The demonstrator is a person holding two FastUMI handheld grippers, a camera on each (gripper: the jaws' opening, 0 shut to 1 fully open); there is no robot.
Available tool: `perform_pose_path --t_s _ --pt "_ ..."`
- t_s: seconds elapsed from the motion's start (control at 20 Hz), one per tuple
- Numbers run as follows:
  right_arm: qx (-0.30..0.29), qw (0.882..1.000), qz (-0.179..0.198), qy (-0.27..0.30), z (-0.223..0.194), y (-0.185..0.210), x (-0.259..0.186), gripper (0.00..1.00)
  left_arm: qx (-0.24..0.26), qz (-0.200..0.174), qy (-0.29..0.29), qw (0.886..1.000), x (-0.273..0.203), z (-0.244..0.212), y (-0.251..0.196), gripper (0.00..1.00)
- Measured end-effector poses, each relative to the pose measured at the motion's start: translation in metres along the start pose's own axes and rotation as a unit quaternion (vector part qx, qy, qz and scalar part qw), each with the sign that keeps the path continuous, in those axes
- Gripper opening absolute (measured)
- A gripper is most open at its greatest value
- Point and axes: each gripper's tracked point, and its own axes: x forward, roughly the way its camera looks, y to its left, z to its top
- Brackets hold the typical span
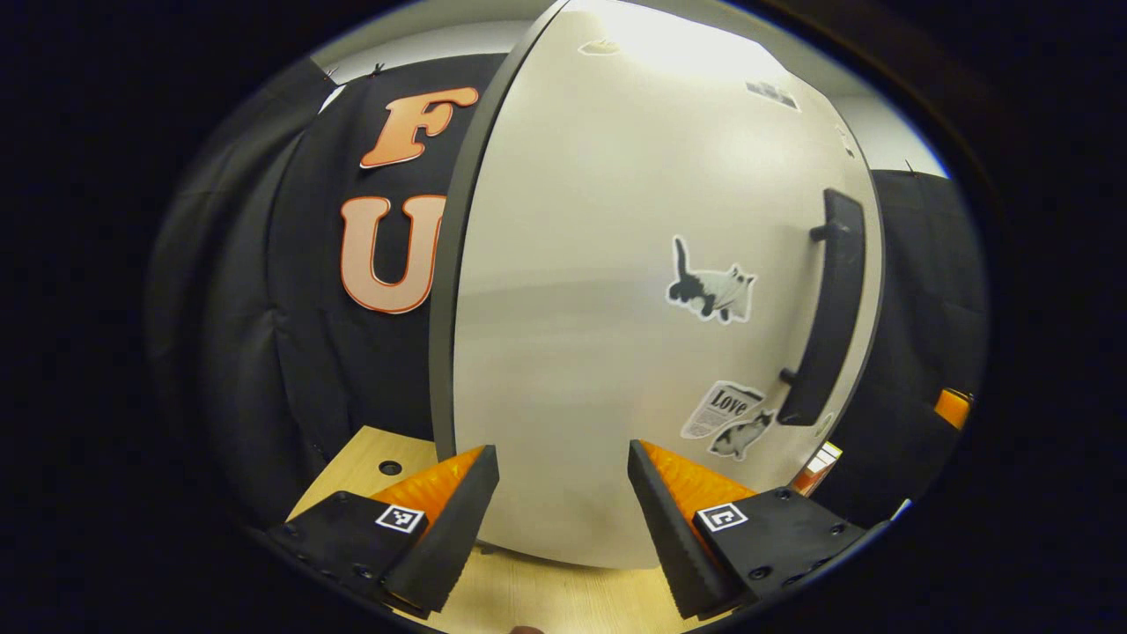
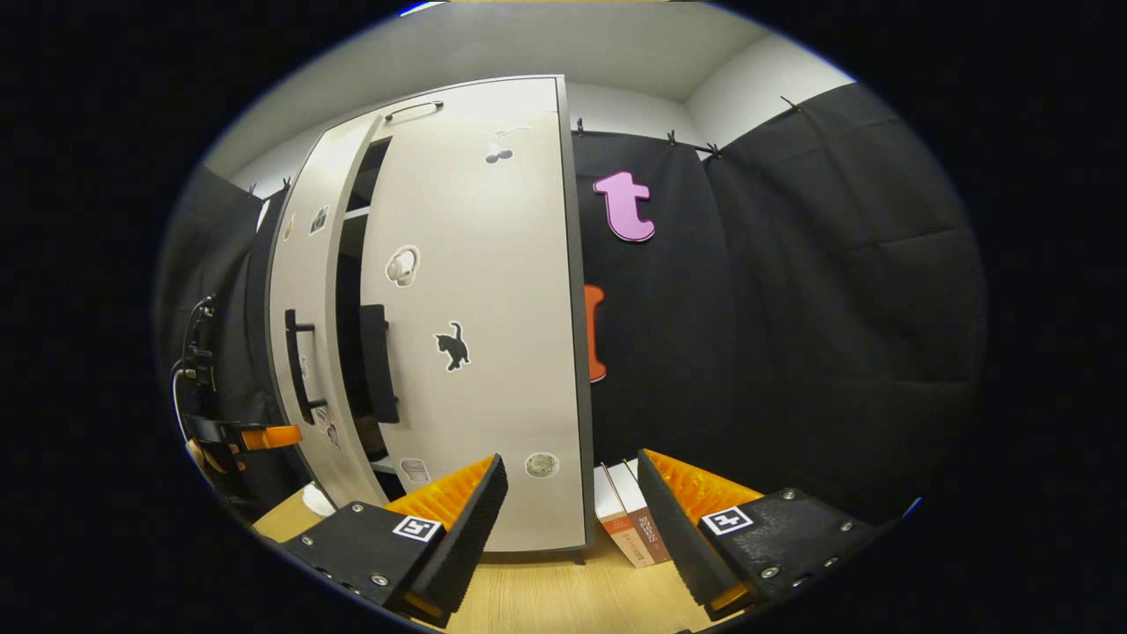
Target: Grab one shoe with the right hand and put it into the shoe cabinet, grab the other shoe with the left hand and put it into the shoe cabinet; then close the right door with the right hand and the left door with the left hand.
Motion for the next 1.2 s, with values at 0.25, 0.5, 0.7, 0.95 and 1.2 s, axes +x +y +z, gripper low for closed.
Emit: perform_pose_path --t_s 0.25,0.5,0.7,0.95,1.2 --pt "-0.009 1.000 0.018 -0.020 0.051 0.012 -0.002 0.92 -0.018 0.005 -0.037 0.999 -0.076 0.075 0.013 0.97" --pt "-0.026 0.999 0.018 -0.033 0.100 0.015 -0.020 0.92 0.012 0.047 -0.102 0.994 -0.158 0.143 0.057 0.97" --pt "-0.041 0.998 0.010 -0.056 0.131 0.012 -0.035 0.91 0.035 0.090 -0.136 0.986 -0.211 0.185 0.111 0.96" --pt "-0.041 0.997 -0.002 -0.070 0.144 0.015 -0.050 0.92 0.030 0.146 -0.152 0.977 -0.269 0.205 0.165 0.96" --pt "-0.038 0.996 0.002 -0.080 0.150 0.028 -0.065 0.91 0.018 0.158 -0.162 0.974 -0.295 0.210 0.186 0.96"
